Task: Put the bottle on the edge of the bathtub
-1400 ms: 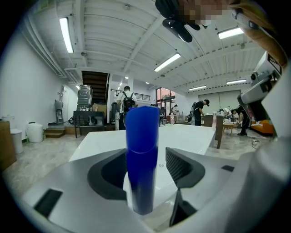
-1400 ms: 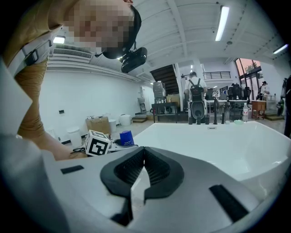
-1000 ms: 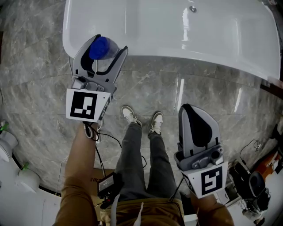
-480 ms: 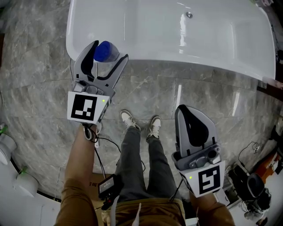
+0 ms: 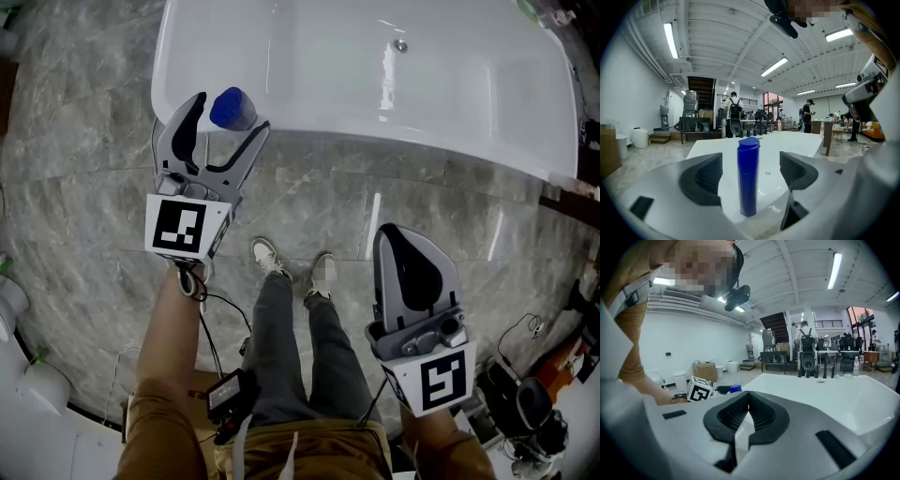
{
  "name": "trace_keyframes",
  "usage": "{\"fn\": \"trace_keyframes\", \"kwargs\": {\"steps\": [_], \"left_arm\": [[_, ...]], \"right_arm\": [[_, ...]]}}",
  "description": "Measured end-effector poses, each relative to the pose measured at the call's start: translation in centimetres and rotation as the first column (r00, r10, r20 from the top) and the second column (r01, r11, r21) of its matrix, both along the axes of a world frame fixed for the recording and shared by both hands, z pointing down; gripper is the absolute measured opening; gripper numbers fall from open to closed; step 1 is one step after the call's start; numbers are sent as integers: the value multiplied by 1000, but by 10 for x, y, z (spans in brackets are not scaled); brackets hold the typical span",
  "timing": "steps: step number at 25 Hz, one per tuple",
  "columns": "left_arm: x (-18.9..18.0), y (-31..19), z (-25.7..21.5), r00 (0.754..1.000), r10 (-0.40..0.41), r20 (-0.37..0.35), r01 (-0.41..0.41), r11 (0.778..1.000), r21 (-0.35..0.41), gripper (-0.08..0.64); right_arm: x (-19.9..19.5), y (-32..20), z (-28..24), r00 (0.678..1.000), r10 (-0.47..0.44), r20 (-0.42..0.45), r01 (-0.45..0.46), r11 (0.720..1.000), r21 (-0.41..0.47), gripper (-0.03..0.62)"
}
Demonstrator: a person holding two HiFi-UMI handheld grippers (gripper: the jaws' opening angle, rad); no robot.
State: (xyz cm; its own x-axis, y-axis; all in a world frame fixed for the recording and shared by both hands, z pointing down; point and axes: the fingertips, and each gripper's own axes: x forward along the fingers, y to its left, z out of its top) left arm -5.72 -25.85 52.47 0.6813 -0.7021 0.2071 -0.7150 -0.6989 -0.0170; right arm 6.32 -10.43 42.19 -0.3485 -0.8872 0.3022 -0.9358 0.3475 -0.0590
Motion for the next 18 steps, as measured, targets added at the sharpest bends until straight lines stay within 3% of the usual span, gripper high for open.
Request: {"fn": "trace_keyframes", "kwargs": {"steps": [18], "left_arm": [[-38, 37, -49, 992, -106, 61, 104, 994, 42, 367]], "right_arm": [[-4, 24, -50, 998, -69, -16, 69, 997, 38, 5]]}}
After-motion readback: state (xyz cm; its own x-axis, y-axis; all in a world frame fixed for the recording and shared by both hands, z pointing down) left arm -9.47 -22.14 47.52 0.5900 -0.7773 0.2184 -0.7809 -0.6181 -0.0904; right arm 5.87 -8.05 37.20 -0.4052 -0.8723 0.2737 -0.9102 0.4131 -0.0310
